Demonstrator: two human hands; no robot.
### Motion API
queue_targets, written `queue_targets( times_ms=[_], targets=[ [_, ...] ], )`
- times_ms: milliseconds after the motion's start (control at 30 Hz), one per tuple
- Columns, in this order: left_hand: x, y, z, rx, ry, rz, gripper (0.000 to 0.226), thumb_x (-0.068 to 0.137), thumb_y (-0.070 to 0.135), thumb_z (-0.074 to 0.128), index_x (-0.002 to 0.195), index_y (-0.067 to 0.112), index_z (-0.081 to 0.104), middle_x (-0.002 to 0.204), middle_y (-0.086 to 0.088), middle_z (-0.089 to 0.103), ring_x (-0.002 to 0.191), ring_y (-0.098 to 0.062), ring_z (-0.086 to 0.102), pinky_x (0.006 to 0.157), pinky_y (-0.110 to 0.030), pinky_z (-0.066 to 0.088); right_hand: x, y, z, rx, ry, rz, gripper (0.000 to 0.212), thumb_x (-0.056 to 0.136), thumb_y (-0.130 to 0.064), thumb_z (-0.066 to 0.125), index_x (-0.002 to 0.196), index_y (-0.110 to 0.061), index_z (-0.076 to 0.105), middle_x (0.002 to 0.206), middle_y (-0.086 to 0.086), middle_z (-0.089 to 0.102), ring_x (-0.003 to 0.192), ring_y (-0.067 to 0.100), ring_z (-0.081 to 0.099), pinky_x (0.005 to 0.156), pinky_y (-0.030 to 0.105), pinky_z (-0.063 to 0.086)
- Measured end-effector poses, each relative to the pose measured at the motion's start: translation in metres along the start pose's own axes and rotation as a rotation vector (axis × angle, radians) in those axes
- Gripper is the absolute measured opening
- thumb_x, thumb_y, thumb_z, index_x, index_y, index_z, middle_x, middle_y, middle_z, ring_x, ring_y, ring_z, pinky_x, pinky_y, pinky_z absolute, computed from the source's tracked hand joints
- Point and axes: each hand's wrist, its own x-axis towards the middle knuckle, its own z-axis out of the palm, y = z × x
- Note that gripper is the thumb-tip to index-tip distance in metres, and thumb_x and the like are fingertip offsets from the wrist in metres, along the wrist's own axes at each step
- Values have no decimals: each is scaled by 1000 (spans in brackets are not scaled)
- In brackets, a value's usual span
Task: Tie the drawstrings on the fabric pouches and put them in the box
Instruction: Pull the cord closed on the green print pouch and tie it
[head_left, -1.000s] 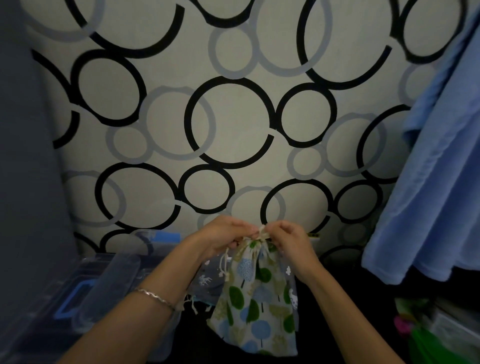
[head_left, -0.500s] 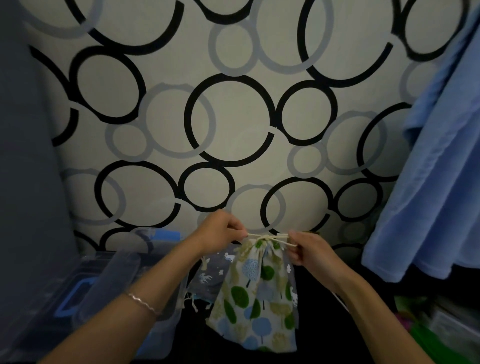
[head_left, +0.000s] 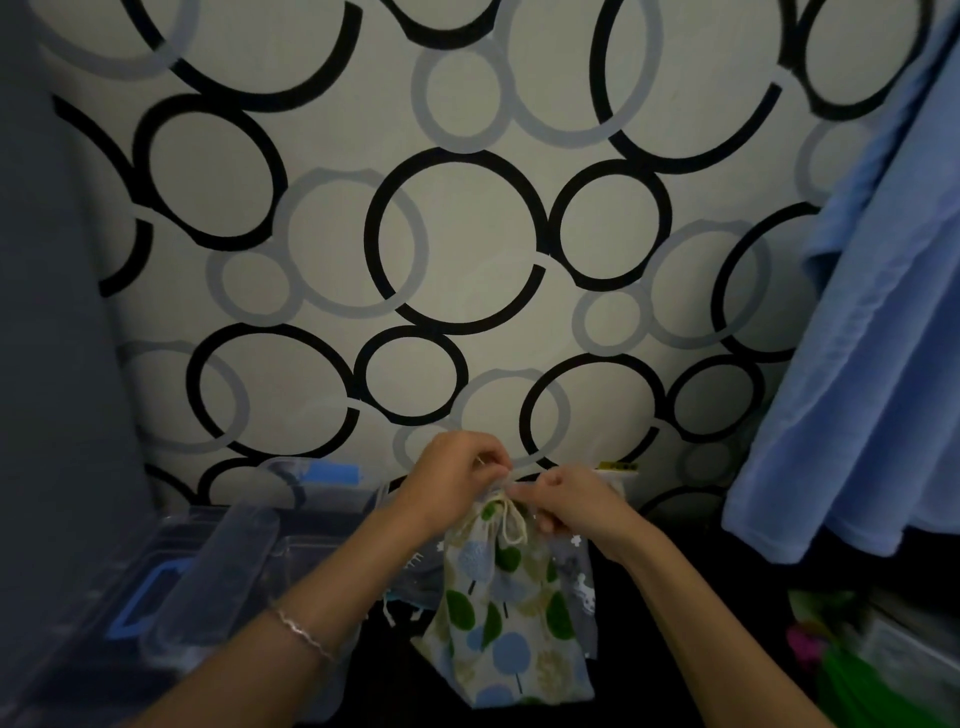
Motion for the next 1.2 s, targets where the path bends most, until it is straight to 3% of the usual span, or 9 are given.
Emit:
queue_targets(
  times_ms=[133, 300, 433, 500, 667, 800, 933, 1100, 1200],
  targets=[
    [-2, 1, 2, -200, 15, -40, 8, 86, 14, 69, 92, 19, 73, 84, 6, 72, 79, -5, 68, 76, -21, 57, 7, -9, 1, -78, 89, 2, 33, 95, -14, 55, 66, -1, 60, 41, -7, 37, 36, 5, 33, 39, 14, 27],
    [0, 3, 3, -251, 65, -70, 11, 82, 15, 75, 93, 15, 74, 85, 2, 73, 80, -8, 69, 72, -15, 55, 6, -23, 7, -154, -119, -33, 34, 101, -20, 49, 67, -25, 44, 49, -15, 51, 32, -9, 42, 39, 5, 30],
    [2, 1, 4, -291, 43, -103, 19, 83, 4, 71, 99, 13, 73, 89, 1, 73, 83, -10, 69, 78, -17, 56, 20, -11, 10, -198, -250, 198, 25, 78, -38, 74, 70, -19, 59, 60, -5, 60, 51, 4, 53, 56, 20, 43],
    [3, 2, 4, -333, 32, -112, 21, 84, 2, 70, 103, 12, 73, 91, 1, 73, 84, -9, 70, 80, -20, 57, 27, -5, 12, -180, -284, 303, 36, 64, -44, 80, 76, -15, 63, 70, 5, 61, 62, 14, 53, 62, 28, 42],
    [2, 5, 6, -368, 58, -110, 26, 82, 7, 74, 97, 27, 67, 101, 5, 65, 83, -15, 70, 80, -32, 59, 32, -10, 20, -244, -346, 398, 50, 71, -51, 76, 89, -6, 64, 82, 13, 66, 74, 23, 62, 66, 32, 48],
    [0, 3, 11, -391, 86, -125, 34, 76, 6, 79, 92, 23, 54, 87, -2, 59, 80, -30, 68, 78, -43, 58, 26, -18, 19, -143, -372, 353, 15, 84, -14, 64, 74, -14, 52, 63, 5, 48, 55, 14, 43, 54, 27, 34],
    [1, -3, 6, -404, 152, -161, 38, 73, 5, 80, 91, 18, 49, 80, -3, 62, 75, -20, 65, 78, -37, 57, 16, -12, 22, -75, -141, 52, 9, 81, -2, 69, 72, -6, 69, 47, -5, 55, 43, 5, 47, 47, 18, 36],
    [0, -10, 8, -440, 147, -97, 29, 80, 8, 73, 85, 23, 48, 91, -3, 65, 86, -25, 68, 82, -44, 57, 5, -10, 20, -5, -55, -176, 9, 85, -3, 70, 82, 3, 75, 49, -12, 54, 44, -3, 40, 48, 11, 34],
    [-2, -11, 11, -384, 159, -93, 25, 83, 15, 72, 88, 16, 48, 89, -4, 60, 69, -14, 58, 69, -31, 53, 1, -10, 18, 23, -53, -182, 11, 86, -3, 69, 86, 7, 74, 47, -13, 55, 42, -4, 43, 48, 9, 35]
  ],
)
